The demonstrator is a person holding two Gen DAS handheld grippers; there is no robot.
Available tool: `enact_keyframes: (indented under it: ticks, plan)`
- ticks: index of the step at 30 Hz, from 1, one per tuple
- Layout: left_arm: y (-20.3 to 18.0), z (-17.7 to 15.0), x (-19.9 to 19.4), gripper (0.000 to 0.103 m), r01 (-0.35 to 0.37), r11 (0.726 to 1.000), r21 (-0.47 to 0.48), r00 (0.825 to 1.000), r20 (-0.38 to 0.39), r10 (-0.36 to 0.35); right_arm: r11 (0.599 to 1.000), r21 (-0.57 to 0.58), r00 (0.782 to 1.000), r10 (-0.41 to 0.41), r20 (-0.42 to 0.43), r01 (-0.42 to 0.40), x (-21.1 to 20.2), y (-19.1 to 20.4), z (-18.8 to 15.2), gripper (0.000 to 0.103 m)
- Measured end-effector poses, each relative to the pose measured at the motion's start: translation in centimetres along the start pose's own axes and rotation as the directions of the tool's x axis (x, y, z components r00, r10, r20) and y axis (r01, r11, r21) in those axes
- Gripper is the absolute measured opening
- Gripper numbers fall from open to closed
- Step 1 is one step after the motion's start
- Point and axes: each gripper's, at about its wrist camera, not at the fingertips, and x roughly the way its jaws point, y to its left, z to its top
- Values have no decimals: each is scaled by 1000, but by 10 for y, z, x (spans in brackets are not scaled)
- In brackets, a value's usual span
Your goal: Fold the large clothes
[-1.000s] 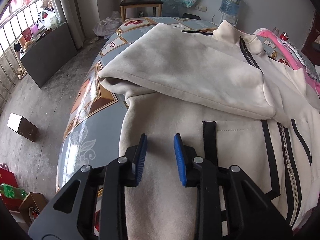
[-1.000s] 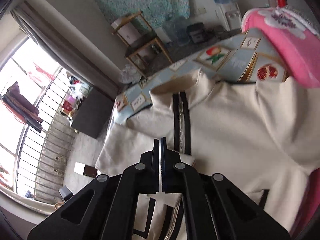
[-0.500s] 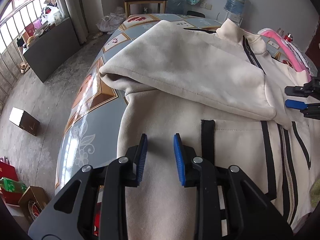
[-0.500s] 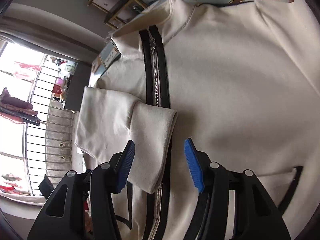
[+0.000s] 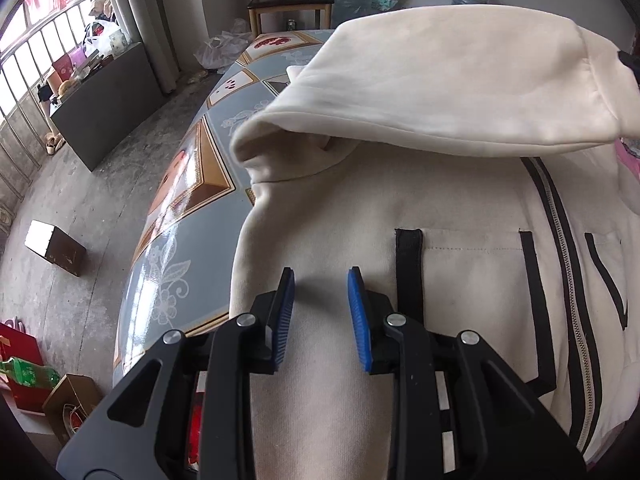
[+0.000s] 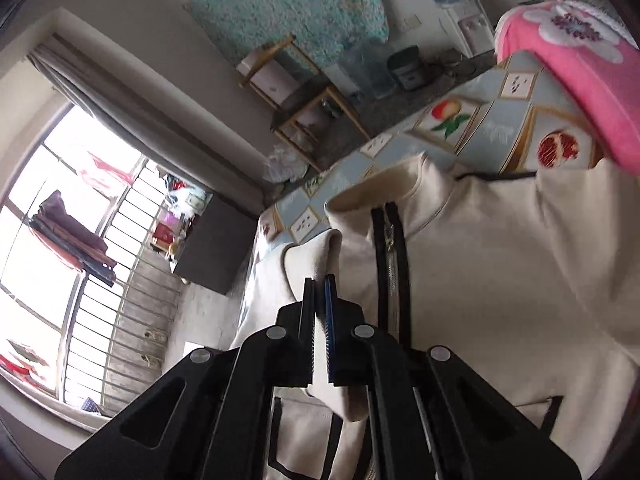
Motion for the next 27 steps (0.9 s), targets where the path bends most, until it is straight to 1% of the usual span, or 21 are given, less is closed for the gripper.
enact_keyframes:
  ticks: [1, 2, 5, 7, 10, 12, 13, 14, 15, 16, 18, 19, 20, 21, 22, 23, 24, 26, 27]
  plan:
    - [2, 0, 0, 26, -7, 1000, -3, 1000, 0, 7, 1000, 19, 1000, -20, 3, 20, -6, -13, 1, 5]
    - [4, 0, 0, 26, -11, 1000, -7, 1000, -1, 11, 998, 48, 999, -40, -13, 40, -7, -28, 0, 5]
    - [9, 3, 1, 26, -19, 1000, -19, 1000, -2, 19, 976, 177, 988, -109, -107, 127, 4, -92, -11, 5]
    - [12, 5, 2, 26, -16, 1000, -25, 1000, -6, 16, 956, 239, 979, -135, -151, 169, 14, -125, -18, 5]
    - [10, 7, 4, 26, -25, 999, -21, 1000, -14, 25, 943, 289, 973, -105, -204, 163, 25, -151, -25, 5]
    - [9, 7, 1, 26, -29, 999, -15, 1000, -8, 29, 953, 254, 967, -109, -232, 168, 32, -149, -25, 10]
    - [8, 8, 0, 26, -34, 999, -10, 999, -4, 34, 960, 213, 961, -126, -245, 181, 33, -144, -26, 19]
    - [7, 8, -1, 26, -38, 999, -7, 999, -4, 38, 966, 170, 955, -145, -258, 193, 35, -139, -27, 33]
    - [6, 8, -1, 26, -41, 999, -6, 999, -5, 41, 969, 128, 948, -170, -270, 210, 38, -134, -29, 38]
    - [6, 7, -2, 26, -45, 999, -5, 999, -6, 45, 968, 99, 940, -195, -281, 231, 43, -129, -31, 40]
    - [5, 8, -1, 26, -56, 998, 0, 998, -4, 56, 957, 27, 913, -268, -309, 290, 52, -124, -37, 39]
    - [4, 8, -1, 26, -65, 998, 3, 998, -4, 65, 952, 4, 905, -290, -312, 306, 54, -127, -39, 40]
    - [3, 7, 0, 26, -77, 997, 10, 997, -6, 77, 946, -23, 896, -314, -313, 324, 58, -126, -42, 35]
    - [1, 6, 1, 26, -89, 996, 18, 996, -9, 89, 930, -68, 883, -363, -298, 360, 60, -123, -44, 29]
    - [-1, 5, 4, 26, -106, 994, 27, 994, -13, 106, 919, -101, 871, -393, -294, 381, 63, -120, -45, 12]
    - [-2, 3, 5, 27, -115, 993, 30, 993, -5, 115, 927, -104, 877, -375, -299, 360, 64, -118, -43, 6]
    - [-2, 2, 4, 27, -122, 992, 30, 993, -1, 122, 945, -84, 895, -327, -302, 317, 60, -112, -39, 5]
    - [-3, 3, 4, 28, -135, 990, 29, 991, 3, 135, 961, -84, 933, -276, -232, 263, 40, -91, -24, 5]
    - [-3, 3, 4, 28, -136, 990, 26, 991, 2, 136, 977, -73, 960, -211, -183, 201, 21, -77, -11, 5]
